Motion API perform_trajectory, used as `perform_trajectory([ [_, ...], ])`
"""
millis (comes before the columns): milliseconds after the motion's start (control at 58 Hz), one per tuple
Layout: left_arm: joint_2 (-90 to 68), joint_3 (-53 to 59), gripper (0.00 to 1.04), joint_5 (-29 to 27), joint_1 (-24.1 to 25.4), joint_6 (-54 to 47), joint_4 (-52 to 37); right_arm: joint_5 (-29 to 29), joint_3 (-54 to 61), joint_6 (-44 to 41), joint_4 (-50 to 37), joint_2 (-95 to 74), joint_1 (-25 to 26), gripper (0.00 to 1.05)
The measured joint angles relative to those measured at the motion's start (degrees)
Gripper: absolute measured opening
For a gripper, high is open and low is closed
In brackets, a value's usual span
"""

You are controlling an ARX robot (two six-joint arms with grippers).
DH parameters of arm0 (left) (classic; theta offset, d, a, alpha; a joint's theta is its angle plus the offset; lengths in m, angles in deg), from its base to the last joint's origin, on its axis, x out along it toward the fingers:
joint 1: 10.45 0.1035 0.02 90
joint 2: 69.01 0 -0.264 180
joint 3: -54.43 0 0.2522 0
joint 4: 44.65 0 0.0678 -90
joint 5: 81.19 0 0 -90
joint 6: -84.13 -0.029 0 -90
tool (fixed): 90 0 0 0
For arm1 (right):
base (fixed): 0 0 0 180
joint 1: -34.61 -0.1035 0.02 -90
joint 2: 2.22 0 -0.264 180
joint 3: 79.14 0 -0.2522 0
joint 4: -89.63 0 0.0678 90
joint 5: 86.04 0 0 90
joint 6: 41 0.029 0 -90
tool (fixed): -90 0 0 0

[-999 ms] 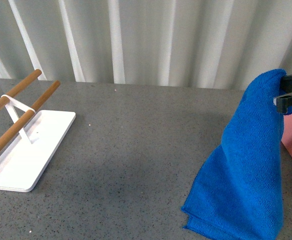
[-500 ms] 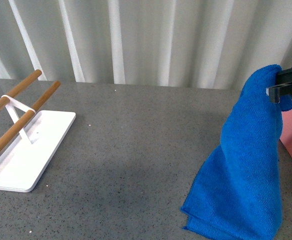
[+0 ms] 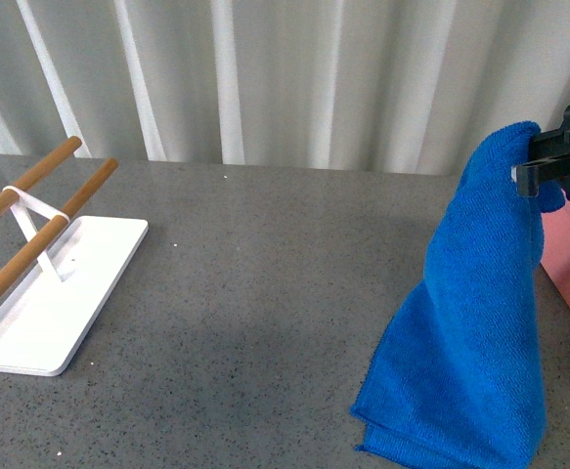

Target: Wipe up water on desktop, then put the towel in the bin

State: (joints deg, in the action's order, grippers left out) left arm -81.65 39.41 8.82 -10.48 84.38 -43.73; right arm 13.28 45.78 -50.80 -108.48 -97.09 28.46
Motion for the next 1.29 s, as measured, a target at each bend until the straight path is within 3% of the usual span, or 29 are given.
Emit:
perform_trajectory([
  [207,2.6,0.0,0.04,0.0,0.0,0.0,2.6,0.0,0.0,0.0,0.0,0.0,-0.2,0.03],
  [327,10.4,0.0,0.04,0.0,0.0,0.0,12.2,0.1,-0.1,0.0,0.0,0.0,-0.4,0.03],
  [586,12.4,0.0,0.04,0.0,0.0,0.0,12.8,0.9,-1.2,2.4,2.6,-0.5,-0.8,0.03],
  [844,12.5,0.0,0.5,0.0,0.0,0.0,12.8,0.7,-8.7,12.6,9.7,-9.2,-3.8,0.03],
  [1068,12.5,0.0,0.98,0.0,0.0,0.0,12.8,0.8,-11.8,23.2,12.5,-20.3,-6.8,0.03],
  [1292,12.5,0.0,0.98,0.0,0.0,0.0,12.8,2.2,-8.9,27.7,10.5,-23.4,-9.6,0.03],
])
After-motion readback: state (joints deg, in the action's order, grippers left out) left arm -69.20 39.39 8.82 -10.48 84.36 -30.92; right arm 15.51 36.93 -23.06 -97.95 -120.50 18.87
